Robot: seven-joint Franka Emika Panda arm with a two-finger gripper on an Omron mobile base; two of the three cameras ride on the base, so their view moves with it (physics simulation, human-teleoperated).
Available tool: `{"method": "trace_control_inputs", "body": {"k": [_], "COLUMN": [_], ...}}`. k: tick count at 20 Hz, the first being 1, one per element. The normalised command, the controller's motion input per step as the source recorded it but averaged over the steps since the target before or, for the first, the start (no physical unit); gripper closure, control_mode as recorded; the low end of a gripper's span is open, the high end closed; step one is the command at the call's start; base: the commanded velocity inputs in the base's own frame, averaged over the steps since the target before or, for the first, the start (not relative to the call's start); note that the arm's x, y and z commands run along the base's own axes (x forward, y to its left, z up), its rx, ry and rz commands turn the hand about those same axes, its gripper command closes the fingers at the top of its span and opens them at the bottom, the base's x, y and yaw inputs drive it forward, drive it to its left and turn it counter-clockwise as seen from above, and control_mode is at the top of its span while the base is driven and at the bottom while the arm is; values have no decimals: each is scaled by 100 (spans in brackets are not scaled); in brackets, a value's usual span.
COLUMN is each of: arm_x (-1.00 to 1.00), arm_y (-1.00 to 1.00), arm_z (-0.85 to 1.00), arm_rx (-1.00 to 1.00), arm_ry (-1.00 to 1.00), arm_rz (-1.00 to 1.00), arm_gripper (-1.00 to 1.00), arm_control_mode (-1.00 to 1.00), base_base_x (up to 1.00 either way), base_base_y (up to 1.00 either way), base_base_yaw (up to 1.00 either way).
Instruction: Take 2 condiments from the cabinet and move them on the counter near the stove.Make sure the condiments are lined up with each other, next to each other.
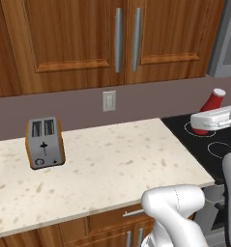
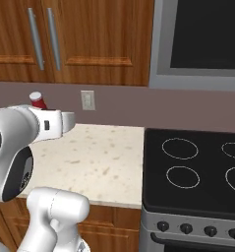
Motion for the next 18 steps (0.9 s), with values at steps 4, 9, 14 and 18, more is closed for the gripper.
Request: {"method": "trace_control_inputs", "body": {"k": [4, 9, 14, 18], "arm_x": [0, 4, 25, 29], "arm_y": [0, -9, -19, -19], "arm_z": [0, -25, -35, -40], "arm_rx": [0, 0, 0, 0], "arm_ry": [0, 7, 13, 1], "arm_rz": [0, 0, 2, 6], "arm_gripper": [100, 100, 100, 100], "arm_control_mode": [100, -100, -100, -100], "base_base_x": [0, 0, 0, 0], "base_base_y": [0, 0, 0, 0], "base_base_yaw": [0, 0, 0, 0]}}
